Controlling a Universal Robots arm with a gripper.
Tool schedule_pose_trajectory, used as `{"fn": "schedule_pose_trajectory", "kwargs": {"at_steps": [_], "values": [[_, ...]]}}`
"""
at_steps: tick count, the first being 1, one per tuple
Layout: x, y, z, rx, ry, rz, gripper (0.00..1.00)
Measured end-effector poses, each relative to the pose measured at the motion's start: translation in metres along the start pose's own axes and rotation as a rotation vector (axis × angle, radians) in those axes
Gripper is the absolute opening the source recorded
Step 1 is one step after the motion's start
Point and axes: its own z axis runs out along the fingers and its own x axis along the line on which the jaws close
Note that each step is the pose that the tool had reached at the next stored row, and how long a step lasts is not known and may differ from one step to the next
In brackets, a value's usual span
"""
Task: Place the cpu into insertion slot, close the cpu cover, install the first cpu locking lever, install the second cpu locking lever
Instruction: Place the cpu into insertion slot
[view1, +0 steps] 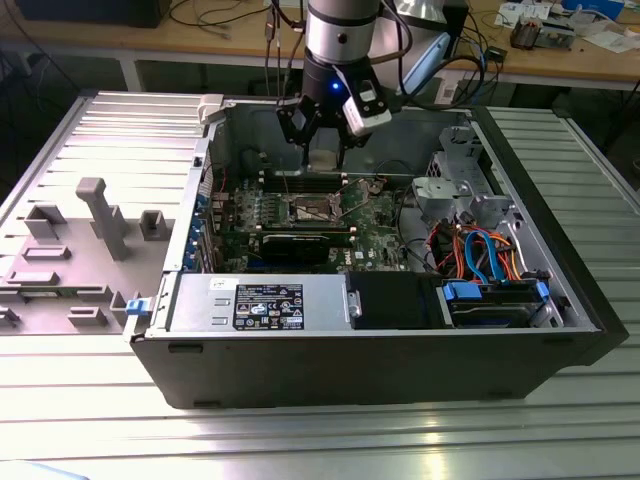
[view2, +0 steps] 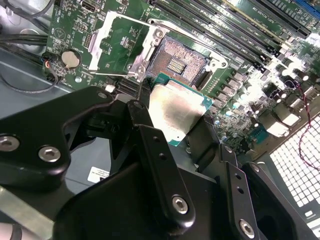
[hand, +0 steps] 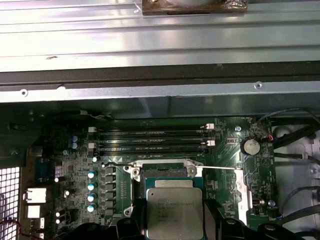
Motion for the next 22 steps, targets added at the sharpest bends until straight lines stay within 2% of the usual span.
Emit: {"fn": "schedule_pose_trajectory", "kwargs": {"at_steps": [13, 22], "values": [[0.0000, -0.0002, 0.0015, -0.0001, -0.0006, 0.008, 0.55], [0.0000, -0.0002, 0.0020, -0.0009, -0.0053, 0.060, 0.55]]}}
